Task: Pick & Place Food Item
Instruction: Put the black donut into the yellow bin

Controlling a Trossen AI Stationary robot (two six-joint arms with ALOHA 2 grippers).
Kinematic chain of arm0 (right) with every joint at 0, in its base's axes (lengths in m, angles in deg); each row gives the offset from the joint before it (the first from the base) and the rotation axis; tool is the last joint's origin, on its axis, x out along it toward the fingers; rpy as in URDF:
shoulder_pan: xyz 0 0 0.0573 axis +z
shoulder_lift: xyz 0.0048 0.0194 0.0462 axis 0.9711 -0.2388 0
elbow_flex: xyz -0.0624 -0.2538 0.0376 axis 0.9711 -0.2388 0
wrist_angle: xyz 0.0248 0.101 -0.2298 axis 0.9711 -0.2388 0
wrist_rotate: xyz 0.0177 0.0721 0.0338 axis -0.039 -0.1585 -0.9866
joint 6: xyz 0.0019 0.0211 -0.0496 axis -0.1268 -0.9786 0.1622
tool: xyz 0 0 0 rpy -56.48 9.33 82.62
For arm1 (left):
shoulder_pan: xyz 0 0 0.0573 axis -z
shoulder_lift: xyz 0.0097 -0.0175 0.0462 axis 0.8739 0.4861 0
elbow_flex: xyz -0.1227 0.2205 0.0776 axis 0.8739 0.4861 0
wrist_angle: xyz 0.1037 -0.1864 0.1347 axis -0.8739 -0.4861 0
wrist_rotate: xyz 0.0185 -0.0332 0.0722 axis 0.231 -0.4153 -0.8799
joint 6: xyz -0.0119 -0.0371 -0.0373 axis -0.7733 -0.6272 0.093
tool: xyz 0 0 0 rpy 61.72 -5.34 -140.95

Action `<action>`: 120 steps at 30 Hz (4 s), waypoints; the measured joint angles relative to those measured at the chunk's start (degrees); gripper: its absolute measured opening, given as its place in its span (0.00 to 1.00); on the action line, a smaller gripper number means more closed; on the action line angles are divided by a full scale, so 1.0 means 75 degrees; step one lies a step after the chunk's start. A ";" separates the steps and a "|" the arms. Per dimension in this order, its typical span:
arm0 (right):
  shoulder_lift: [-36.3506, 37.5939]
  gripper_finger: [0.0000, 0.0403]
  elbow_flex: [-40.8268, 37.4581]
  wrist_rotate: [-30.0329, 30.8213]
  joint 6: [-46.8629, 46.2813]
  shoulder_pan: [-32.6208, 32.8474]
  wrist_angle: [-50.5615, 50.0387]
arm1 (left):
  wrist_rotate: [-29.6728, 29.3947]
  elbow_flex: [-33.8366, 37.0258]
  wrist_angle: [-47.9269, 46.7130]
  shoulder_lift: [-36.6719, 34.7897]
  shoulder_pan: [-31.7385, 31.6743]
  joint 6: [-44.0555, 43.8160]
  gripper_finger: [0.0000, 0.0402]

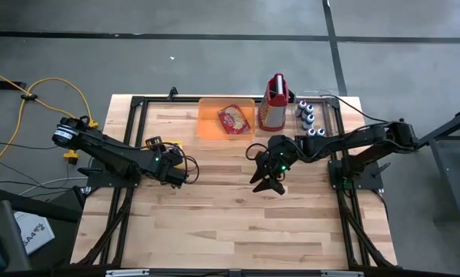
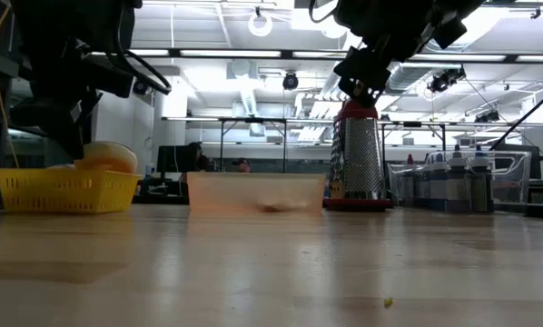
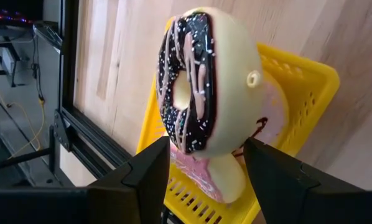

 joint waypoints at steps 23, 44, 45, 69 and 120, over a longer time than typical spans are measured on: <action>0.0000 0.47 0.0000 -0.0003 0.0000 0.0000 -0.0003 | -0.0128 -0.0122 -0.0297 0.0000 0.0000 0.0007 0.37; 0.0000 0.47 -0.0002 -0.0003 0.0000 0.0000 -0.0050 | 0.0326 -0.0265 -0.0855 0.0003 0.0476 -0.0005 0.37; 0.0000 0.47 0.0000 -0.0003 0.0000 0.0000 -0.0050 | 0.0322 -0.0265 -0.0908 0.0003 0.0494 -0.0028 0.37; 0.0000 0.47 -0.0002 0.0061 0.0003 0.0000 -0.0051 | -0.1535 -0.0286 0.0143 -0.0434 0.0484 -0.0850 0.37; 0.0000 0.47 0.0000 0.0246 -0.0024 0.0357 -0.0117 | 0.0848 0.1355 0.2063 -0.2092 -0.1112 -0.1411 0.37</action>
